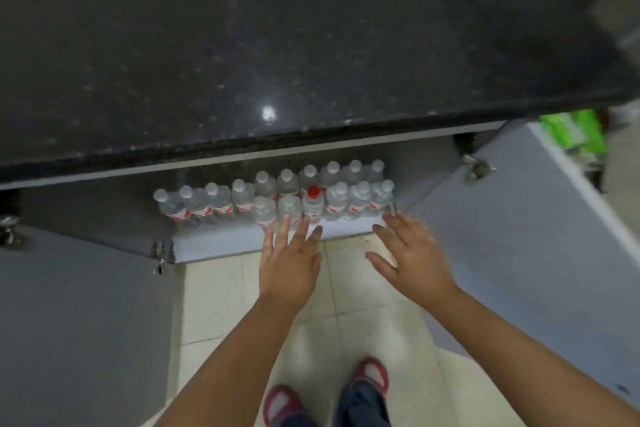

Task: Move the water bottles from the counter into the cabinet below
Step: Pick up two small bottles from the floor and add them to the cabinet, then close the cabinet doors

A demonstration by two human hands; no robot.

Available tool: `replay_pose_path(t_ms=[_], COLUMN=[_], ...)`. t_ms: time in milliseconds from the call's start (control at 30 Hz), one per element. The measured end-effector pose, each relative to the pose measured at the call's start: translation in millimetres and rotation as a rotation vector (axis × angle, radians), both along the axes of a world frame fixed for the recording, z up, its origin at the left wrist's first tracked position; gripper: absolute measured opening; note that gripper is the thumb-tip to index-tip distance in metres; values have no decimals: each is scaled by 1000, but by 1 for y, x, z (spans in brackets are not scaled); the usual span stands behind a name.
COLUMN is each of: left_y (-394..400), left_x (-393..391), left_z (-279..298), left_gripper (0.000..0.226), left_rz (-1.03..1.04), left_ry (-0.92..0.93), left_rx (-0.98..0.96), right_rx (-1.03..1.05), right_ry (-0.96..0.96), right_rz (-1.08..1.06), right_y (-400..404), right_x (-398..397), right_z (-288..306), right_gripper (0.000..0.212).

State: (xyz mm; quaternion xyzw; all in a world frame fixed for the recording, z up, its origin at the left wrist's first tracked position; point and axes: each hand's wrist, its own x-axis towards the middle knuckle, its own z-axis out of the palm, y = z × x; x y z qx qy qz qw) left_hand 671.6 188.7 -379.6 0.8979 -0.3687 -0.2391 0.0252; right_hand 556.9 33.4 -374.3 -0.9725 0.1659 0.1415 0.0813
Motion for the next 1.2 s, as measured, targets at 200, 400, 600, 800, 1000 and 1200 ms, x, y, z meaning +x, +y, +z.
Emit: replay_pose_path(t_ms=[200, 400, 600, 800, 1000, 1200], left_y=[-42, -70, -65, -12, 67, 163], left_x=[-87, -164, -205, -189, -151, -86], left_z=[42, 53, 71, 95, 121, 139], left_gripper=[48, 47, 47, 48, 48, 53], left_rz=[-42, -21, 62, 218, 384, 559], left_ry=[72, 92, 37, -59, -161, -242], left_rx=[-107, -80, -64, -7, 48, 141], right_rx=[-173, -90, 103, 23, 206, 31], right_ry=[-3, 17, 19, -25, 22, 28], right_rz=[-174, -324, -252, 94, 436, 443], right_y=[-57, -83, -63, 5, 76, 118], right_x=[-109, -190, -206, -168, -98, -11], right_z=[86, 126, 127, 123, 126, 116], right_gripper=[41, 53, 59, 58, 89, 56])
